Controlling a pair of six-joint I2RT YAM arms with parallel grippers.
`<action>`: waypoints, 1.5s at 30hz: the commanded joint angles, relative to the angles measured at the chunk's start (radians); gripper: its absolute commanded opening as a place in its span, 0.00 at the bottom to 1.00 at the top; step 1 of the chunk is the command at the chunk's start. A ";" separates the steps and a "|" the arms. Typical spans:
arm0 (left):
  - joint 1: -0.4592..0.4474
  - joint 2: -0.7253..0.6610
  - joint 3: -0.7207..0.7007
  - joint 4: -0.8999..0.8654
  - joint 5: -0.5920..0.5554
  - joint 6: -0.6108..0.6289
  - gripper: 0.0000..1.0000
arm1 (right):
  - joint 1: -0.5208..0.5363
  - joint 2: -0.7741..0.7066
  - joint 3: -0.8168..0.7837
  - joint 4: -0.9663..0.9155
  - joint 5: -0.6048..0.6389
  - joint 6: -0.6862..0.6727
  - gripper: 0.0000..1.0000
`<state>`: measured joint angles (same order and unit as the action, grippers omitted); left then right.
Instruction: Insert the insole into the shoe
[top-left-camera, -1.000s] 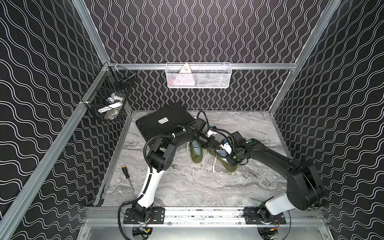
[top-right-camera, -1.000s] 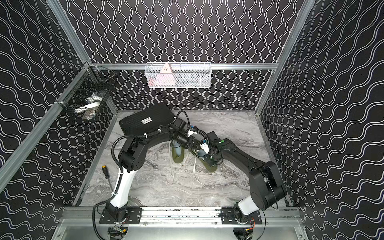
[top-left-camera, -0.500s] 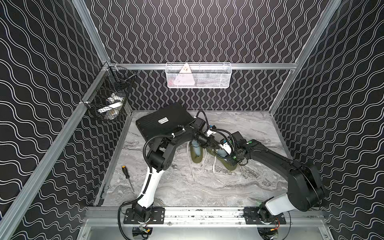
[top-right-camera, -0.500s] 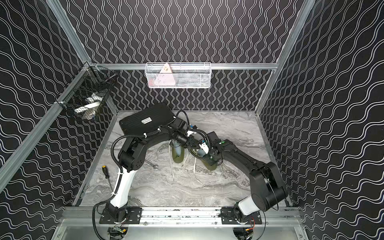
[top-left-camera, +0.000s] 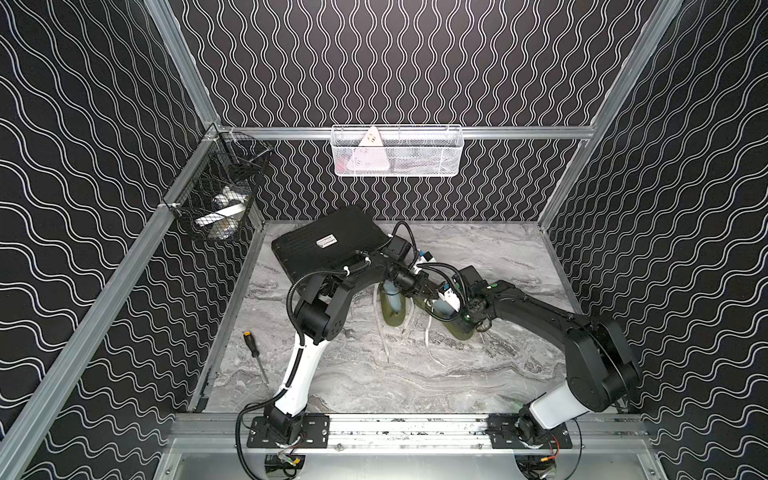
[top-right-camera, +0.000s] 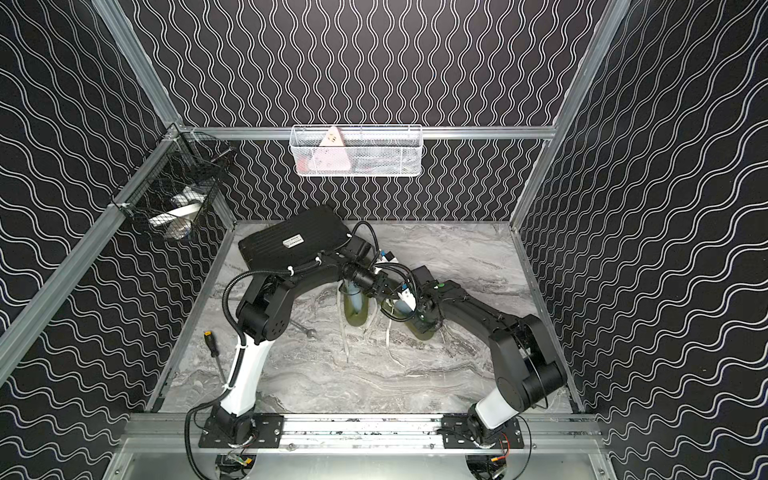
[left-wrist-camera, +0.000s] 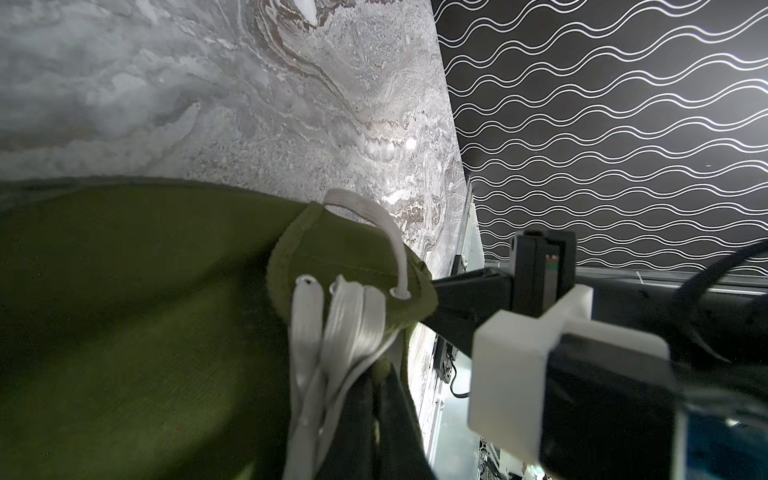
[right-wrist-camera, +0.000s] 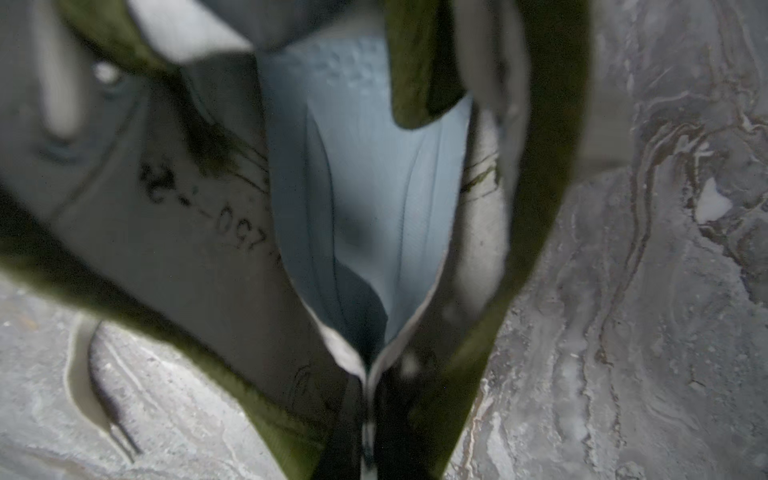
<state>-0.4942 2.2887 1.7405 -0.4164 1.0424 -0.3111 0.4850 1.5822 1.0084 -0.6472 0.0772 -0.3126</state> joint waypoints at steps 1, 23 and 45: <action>0.000 -0.017 -0.011 0.002 0.021 -0.004 0.00 | 0.001 -0.018 0.039 -0.027 0.014 0.013 0.43; -0.011 -0.137 -0.264 0.559 -0.177 -0.520 0.00 | -0.006 -0.194 0.187 -0.204 0.195 0.610 0.72; -0.086 -0.193 -0.324 0.549 -0.275 -0.512 0.00 | -0.238 -0.312 -0.052 -0.043 -0.137 1.091 0.46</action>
<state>-0.5789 2.1078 1.4242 0.0967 0.7528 -0.8352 0.2501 1.2766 0.9791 -0.7410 -0.0170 0.7040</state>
